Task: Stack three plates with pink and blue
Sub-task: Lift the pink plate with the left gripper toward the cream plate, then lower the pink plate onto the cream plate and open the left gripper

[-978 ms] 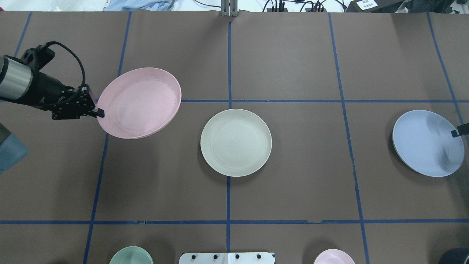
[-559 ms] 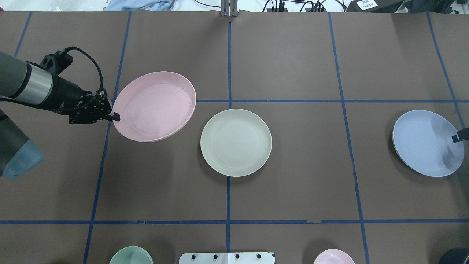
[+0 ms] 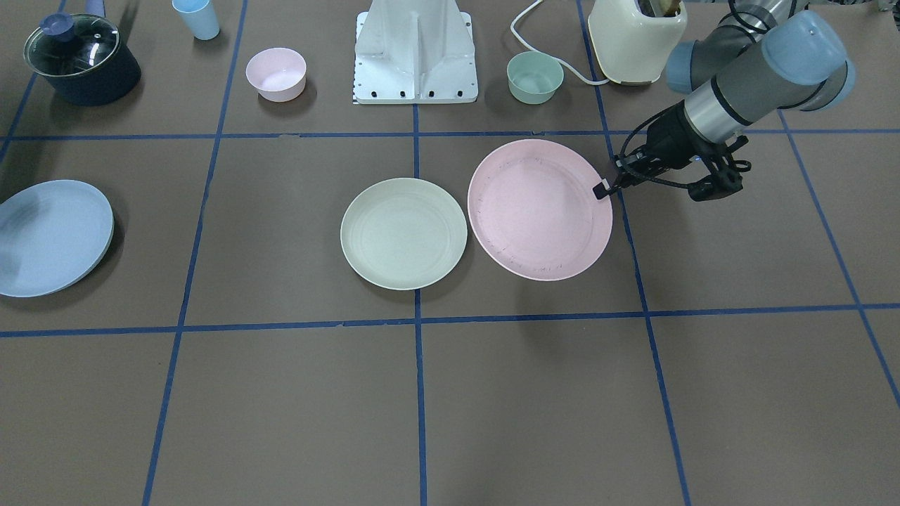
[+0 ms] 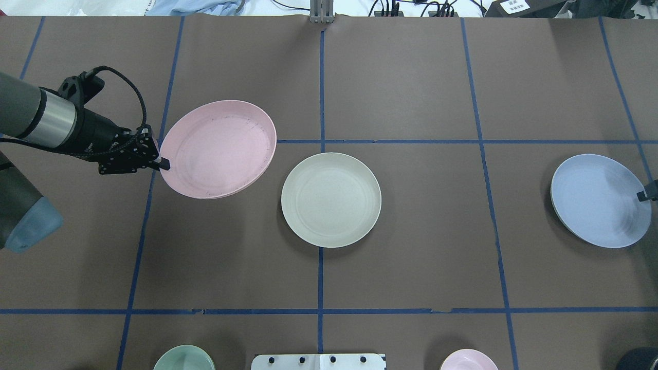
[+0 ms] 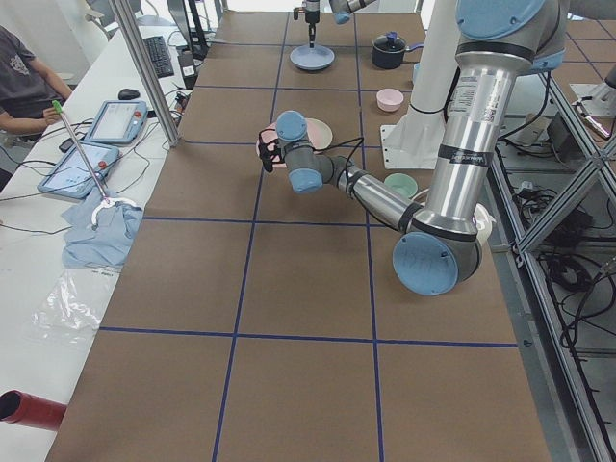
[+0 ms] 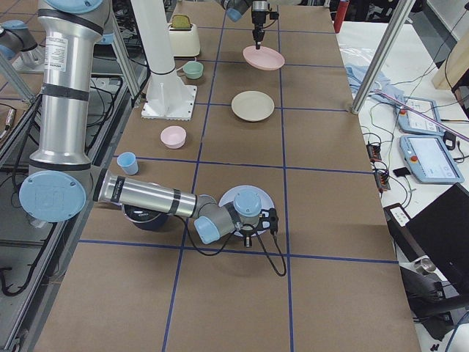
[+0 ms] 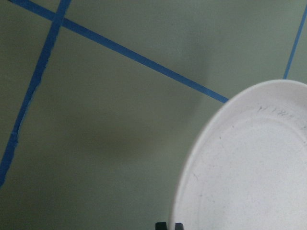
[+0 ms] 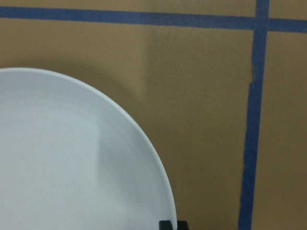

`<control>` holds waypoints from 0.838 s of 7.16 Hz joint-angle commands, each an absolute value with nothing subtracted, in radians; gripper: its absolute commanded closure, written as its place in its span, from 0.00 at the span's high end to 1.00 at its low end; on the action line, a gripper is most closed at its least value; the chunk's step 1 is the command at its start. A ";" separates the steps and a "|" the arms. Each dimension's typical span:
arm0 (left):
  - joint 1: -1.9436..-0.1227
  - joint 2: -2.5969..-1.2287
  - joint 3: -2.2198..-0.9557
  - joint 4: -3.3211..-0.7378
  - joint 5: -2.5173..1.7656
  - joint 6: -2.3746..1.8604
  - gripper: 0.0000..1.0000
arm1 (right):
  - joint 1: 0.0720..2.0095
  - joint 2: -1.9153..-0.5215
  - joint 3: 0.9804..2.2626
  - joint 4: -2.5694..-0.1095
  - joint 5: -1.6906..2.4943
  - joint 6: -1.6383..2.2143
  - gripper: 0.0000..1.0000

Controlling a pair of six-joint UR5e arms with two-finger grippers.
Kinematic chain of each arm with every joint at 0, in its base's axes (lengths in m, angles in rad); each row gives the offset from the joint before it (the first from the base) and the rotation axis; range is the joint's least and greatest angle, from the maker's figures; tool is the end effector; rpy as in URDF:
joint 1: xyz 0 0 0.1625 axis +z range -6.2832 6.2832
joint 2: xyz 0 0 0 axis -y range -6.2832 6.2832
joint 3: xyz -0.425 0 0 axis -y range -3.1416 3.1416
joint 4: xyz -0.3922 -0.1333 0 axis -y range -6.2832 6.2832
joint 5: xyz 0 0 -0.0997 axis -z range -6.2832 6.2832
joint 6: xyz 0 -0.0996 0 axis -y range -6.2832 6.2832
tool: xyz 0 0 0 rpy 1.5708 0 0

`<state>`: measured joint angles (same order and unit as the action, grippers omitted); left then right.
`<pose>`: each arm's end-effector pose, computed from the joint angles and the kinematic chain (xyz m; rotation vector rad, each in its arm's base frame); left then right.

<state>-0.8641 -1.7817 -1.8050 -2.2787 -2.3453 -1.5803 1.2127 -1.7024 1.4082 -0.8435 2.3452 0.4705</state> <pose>0.3077 -0.4584 0.3470 -0.1700 1.2712 -0.3054 -0.0946 -0.4344 0.7203 0.0695 -0.8621 -0.0623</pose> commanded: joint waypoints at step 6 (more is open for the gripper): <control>-0.546 -2.037 -1.726 -2.121 -2.025 -1.776 0.00 | 1.361 -1.686 1.469 -0.830 2.658 0.479 0.00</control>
